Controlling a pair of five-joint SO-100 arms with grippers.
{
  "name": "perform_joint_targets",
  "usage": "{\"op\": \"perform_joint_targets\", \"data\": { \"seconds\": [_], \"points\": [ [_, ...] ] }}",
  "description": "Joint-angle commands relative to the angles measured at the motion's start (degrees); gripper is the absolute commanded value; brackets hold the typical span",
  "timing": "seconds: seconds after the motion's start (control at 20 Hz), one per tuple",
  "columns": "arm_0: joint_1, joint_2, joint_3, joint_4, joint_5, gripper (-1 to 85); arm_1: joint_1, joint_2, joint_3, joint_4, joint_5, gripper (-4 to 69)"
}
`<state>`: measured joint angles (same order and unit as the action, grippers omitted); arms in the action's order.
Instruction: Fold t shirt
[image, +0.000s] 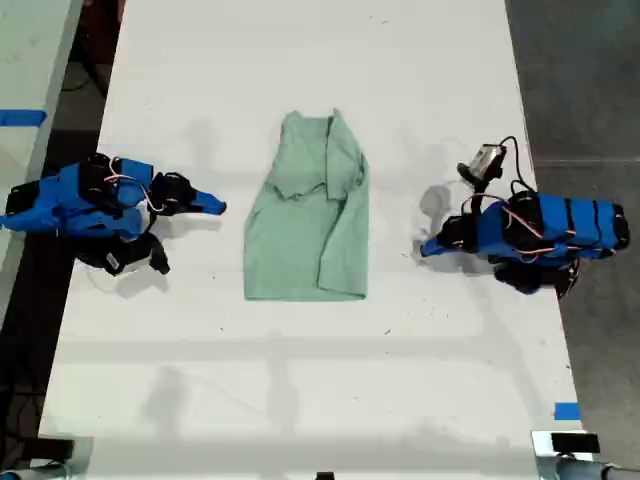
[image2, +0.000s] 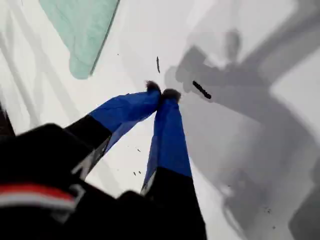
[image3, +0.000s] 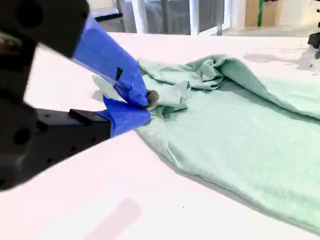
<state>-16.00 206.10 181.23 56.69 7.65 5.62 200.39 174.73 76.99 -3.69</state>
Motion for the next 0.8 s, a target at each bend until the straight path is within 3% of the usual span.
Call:
{"op": "perform_joint_targets", "data": {
  "seconds": [0.0, 0.4, 0.6, 0.75],
  "points": [
    [-0.2, 0.4, 1.1, -0.6, -2.4, 0.0, -0.2, 0.7, 2.8, 0.4, 0.3, 1.7],
    [-2.3, 0.4, 1.4, -0.5, -2.2, 0.0, -0.2, 0.7, 2.8, 0.4, 0.3, 1.7],
    [10.0, -0.4, 0.0, -0.4, -14.2, 0.0, 0.1, 0.7, 2.8, 0.4, 0.2, 1.7],
    [14.1, -14.7, -10.8, 1.9, -16.7, 0.0, 0.0, 0.7, 2.8, 0.4, 0.4, 1.7]
  ]
}}
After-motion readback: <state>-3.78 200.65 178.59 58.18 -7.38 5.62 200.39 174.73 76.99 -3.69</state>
